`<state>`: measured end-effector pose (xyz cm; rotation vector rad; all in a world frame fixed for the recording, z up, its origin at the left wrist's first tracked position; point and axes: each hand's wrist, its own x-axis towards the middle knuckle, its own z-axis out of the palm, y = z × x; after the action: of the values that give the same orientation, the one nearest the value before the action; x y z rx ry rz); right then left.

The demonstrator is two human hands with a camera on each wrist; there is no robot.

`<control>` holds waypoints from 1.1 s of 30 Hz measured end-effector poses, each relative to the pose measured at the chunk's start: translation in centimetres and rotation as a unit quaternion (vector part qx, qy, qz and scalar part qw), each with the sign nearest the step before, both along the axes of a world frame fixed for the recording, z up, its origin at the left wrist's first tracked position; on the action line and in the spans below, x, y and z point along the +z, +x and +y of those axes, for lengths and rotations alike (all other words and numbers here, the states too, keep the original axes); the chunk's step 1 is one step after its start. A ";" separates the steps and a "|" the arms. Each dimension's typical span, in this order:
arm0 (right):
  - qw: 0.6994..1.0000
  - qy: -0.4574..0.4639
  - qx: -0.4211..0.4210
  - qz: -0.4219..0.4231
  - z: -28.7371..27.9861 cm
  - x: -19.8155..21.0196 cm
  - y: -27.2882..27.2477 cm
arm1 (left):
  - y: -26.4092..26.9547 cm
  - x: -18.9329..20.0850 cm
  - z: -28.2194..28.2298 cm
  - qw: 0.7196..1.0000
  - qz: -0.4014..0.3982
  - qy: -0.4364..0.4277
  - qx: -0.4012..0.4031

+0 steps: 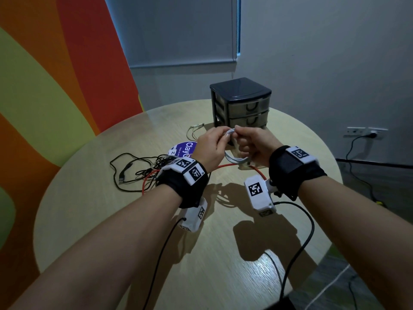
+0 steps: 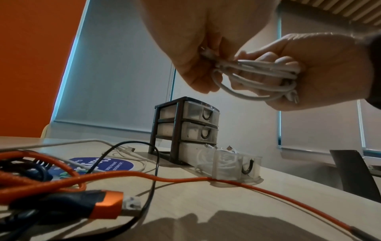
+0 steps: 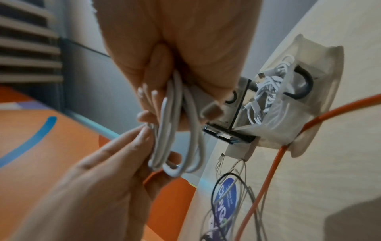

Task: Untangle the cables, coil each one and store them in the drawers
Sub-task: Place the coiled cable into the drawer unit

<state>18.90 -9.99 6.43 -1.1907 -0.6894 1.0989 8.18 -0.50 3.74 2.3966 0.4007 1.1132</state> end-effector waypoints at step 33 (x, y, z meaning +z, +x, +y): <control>0.952 -0.062 -0.127 -0.272 1.6 -1.0 0.5 | 0.6 1.8 0.1 0.963 0.087 -0.252 0.022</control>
<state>19.44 -8.35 5.40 -1.6667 -0.8606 0.6005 8.77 -0.35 5.52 2.0377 0.7076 0.7078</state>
